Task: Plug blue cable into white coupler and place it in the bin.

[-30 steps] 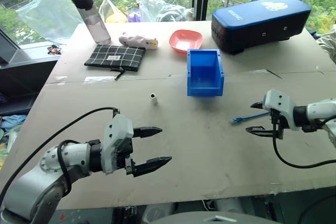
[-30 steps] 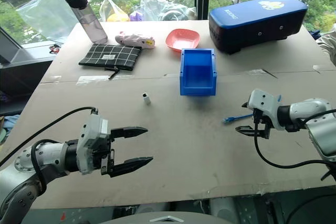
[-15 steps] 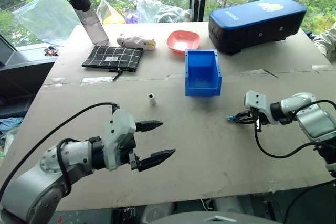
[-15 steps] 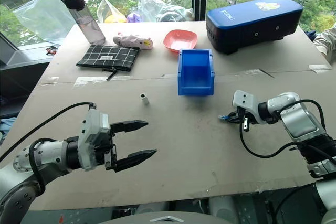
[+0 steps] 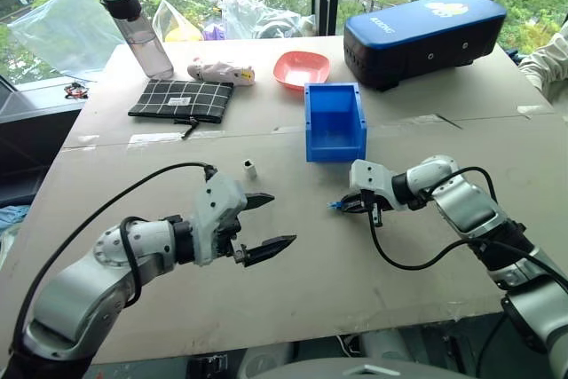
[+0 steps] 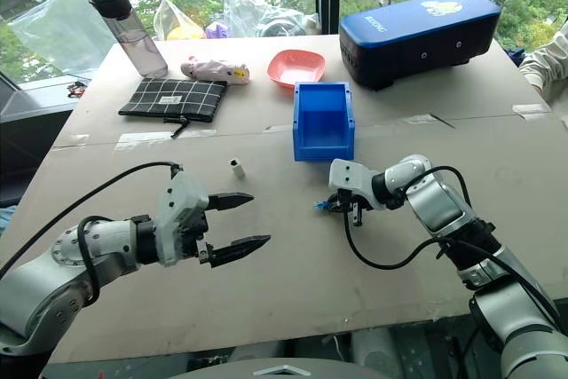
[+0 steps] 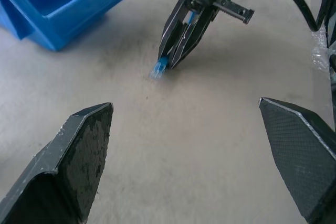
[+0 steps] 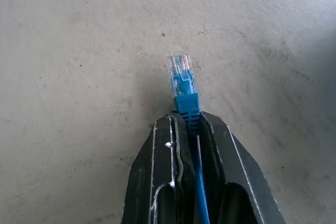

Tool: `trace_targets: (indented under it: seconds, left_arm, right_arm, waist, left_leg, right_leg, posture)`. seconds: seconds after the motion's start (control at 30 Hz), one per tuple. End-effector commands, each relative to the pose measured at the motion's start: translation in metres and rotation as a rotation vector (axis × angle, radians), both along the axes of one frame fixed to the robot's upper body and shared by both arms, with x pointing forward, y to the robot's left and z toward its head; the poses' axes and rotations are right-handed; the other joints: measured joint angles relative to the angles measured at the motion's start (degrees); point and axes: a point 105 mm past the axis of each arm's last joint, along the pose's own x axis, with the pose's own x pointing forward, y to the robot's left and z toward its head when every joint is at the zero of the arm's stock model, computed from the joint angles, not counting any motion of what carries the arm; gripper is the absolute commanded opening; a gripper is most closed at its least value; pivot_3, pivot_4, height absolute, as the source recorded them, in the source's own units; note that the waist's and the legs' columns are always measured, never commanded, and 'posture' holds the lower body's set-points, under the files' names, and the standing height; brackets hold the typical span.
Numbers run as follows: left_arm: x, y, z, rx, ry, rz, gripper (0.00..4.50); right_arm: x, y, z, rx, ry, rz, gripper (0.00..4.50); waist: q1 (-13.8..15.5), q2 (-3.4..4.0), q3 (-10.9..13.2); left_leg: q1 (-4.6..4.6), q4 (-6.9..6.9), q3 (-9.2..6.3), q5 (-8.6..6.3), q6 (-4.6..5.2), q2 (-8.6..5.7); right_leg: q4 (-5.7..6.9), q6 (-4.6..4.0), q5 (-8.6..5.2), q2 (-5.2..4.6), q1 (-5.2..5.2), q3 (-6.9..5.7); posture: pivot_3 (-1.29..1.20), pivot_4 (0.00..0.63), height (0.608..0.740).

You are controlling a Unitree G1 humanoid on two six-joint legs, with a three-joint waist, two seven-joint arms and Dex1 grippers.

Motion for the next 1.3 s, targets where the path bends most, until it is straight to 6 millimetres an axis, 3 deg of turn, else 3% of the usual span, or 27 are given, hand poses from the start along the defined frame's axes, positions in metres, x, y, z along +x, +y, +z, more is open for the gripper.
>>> trace_targets:
  seconds: [0.03,0.13,0.2,0.33,0.57,0.77,0.87,1.1,1.13,1.2,1.3]
  left_arm:
    - [0.004,-0.007,-0.008,0.031,-0.017,-0.065,4.50]
    - [0.010,-0.011,-0.016,0.043,-0.003,-0.107,4.50]
    - [0.016,-0.016,-0.023,0.052,-0.002,-0.140,4.50]
    - [0.026,-0.031,-0.032,0.056,-0.014,-0.214,4.50]
    - [0.049,-0.062,-0.047,0.071,-0.065,-0.306,4.50]
    - [0.075,-0.085,-0.061,0.080,-0.092,-0.292,4.50]
    - [0.078,-0.096,-0.068,0.100,-0.087,-0.320,3.80]
    - [0.073,-0.092,-0.072,0.113,-0.066,-0.370,0.34]
    - [0.074,-0.091,-0.071,0.105,-0.058,-0.365,0.03]
    - [0.072,-0.092,-0.062,0.041,-0.016,-0.370,0.03]
    - [0.059,-0.094,-0.033,-0.210,0.220,-0.374,0.03]
  right_arm:
    - [-0.002,-0.011,0.003,-0.018,-0.042,0.002,1.82]
    - [-0.011,-0.020,0.023,0.078,-0.075,-0.020,3.23]
    - [-0.029,-0.030,0.038,0.180,-0.046,-0.039,4.09]
    - [-0.073,-0.053,0.054,0.313,-0.053,-0.115,4.09]
    - [-0.127,-0.087,0.052,0.380,-0.142,-0.407,4.09]
    - [-0.143,-0.087,0.048,0.387,-0.171,-0.536,4.09]
    - [-0.145,-0.085,0.044,0.387,-0.179,-0.584,4.15]
    - [-0.146,-0.081,0.035,0.384,-0.176,-0.655,4.15]
    - [-0.146,-0.079,0.034,0.404,-0.159,-0.674,4.15]
    - [-0.144,-0.076,0.031,0.461,-0.113,-0.723,4.15]
    - [-0.140,-0.064,0.030,0.611,0.006,-0.791,4.15]
  waist:
    - [0.1,0.01,0.0]
    - [0.7,0.20,0.1]
    - [1.1,0.18,0.1]
    - [1.9,0.17,0.0]
    - [1.7,0.26,0.0]
    - [1.0,0.31,-0.1]
    - [1.7,0.37,-0.1]
    - [1.7,0.36,-0.1]
    - [1.6,0.36,-0.1]
    - [1.6,0.35,-0.2]
    - [1.5,0.37,-0.1]
  left_leg:
    - [0.00,0.02,0.01,0.00,0.00,-0.01]
    - [-0.05,-0.01,-0.04,0.00,0.01,-0.05]
    - [-0.13,-0.02,-0.16,0.00,0.01,-0.02]
    - [-0.27,0.00,-0.17,-0.02,0.05,-0.07]
    - [-0.17,0.14,-0.02,-0.04,0.11,-0.10]
    - [-0.03,0.28,0.14,-0.02,0.09,-0.06]
    - [-0.01,0.29,0.12,-0.02,0.09,-0.07]
    - [-0.04,0.29,0.01,-0.02,0.09,-0.08]
    - [-0.04,0.29,0.00,-0.02,0.09,-0.08]
    - [-0.04,0.29,-0.02,-0.02,0.09,-0.07]
    - [-0.06,0.28,-0.05,-0.02,0.09,-0.06]
  right_leg:
    - [0.00,0.01,0.04,0.00,0.00,0.01]
    - [-0.02,0.03,0.04,-0.04,-0.03,-0.05]
    - [-0.02,0.04,0.04,-0.05,-0.04,-0.17]
    - [-0.09,0.10,0.07,-0.15,-0.10,-0.18]
    - [-0.04,0.35,0.16,-0.12,0.02,-0.02]
    - [-0.01,0.66,0.11,0.03,0.13,0.00]
    - [-0.02,0.66,0.10,0.00,0.14,0.01]
    - [-0.03,0.67,0.09,-0.04,0.15,0.02]
    - [-0.03,0.67,0.09,-0.03,0.15,0.02]
    - [-0.03,0.68,0.08,-0.03,0.15,0.00]
    - [-0.02,0.69,0.07,-0.02,0.14,-0.01]
  posture:
    - [0.00,0.150,0.740]
    - [0.00,0.150,0.740]
    - [0.00,0.150,0.740]
    - [0.00,0.150,0.740]
    - [0.00,0.150,0.740]
    - [0.00,0.150,0.740]
    - [0.00,0.150,0.740]
    - [0.00,0.150,0.740]
    - [0.00,0.150,0.740]
    - [0.00,0.150,0.740]
    - [0.00,0.150,0.740]
